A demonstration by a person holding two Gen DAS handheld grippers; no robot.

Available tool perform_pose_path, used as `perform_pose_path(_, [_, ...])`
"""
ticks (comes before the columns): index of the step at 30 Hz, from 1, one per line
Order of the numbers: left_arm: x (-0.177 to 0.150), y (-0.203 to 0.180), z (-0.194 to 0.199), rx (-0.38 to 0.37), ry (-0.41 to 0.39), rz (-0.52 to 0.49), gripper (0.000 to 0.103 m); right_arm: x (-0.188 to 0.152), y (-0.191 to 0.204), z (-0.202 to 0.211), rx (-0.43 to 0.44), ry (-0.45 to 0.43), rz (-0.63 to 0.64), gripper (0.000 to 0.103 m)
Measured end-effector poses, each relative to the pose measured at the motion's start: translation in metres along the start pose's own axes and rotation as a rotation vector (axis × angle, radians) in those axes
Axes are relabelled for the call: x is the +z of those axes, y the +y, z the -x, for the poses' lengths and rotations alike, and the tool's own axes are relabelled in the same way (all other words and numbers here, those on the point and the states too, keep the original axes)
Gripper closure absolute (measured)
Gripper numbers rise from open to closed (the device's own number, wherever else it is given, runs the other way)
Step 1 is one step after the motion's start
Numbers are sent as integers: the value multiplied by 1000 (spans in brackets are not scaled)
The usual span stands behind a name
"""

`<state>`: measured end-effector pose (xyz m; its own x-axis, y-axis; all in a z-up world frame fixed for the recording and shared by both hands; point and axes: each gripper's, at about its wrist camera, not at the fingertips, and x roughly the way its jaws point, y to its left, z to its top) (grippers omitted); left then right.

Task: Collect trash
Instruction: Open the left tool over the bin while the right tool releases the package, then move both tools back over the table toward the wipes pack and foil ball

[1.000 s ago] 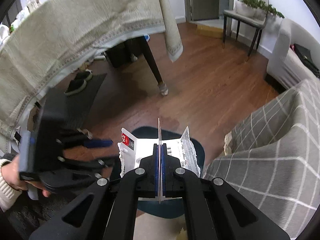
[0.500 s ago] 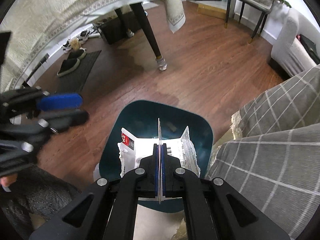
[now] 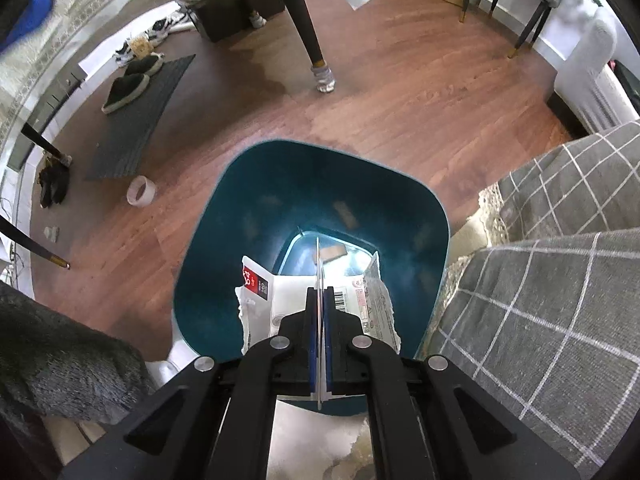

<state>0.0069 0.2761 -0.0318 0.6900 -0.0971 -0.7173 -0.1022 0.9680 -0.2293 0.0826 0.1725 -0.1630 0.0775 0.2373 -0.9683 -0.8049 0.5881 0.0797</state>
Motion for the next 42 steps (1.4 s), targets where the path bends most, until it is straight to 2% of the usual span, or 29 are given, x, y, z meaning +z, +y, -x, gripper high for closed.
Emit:
perform_pose_path(2, [3,-1,6,4,-18,-4,79,-2,-1,-2,-12,9,2,97])
perform_pose_path(3, [4,-2,8,9,-28,-9,79,-2,-1,-2,-14,9,2,89])
perform_pose_path(4, [6,-5,11,13,-39,-15,79,-3,-2,-2,-13,10,-1,73])
perform_pose_path(6, [7,-7,16,16,-53,-23,79,-5,-2,2,-15,1,-4,60])
perform_pose_path(13, [15,-15,25,21,-89,-38,79,-3,-1,18,13,-46,6,60])
perform_pose_path(16, [17,-18,30,26,-107,-43,73,-2,1,28,27,-75,11,61])
perform_pose_path(21, [21,-20,37,33,-134,-36,71,-2,0,47,49,-137,9,66])
perform_pose_path(35, [34,-42,43,16,-185,-34,70,-13,-12,135,39,-421,16,70])
perform_pose_path(39, [38,-55,43,4,-203,-50,63,-24,-24,161,9,-509,-4,70])
perform_pose_path(42, [41,-67,40,-9,-206,-55,63,-32,-37,173,-10,-542,-29,70])
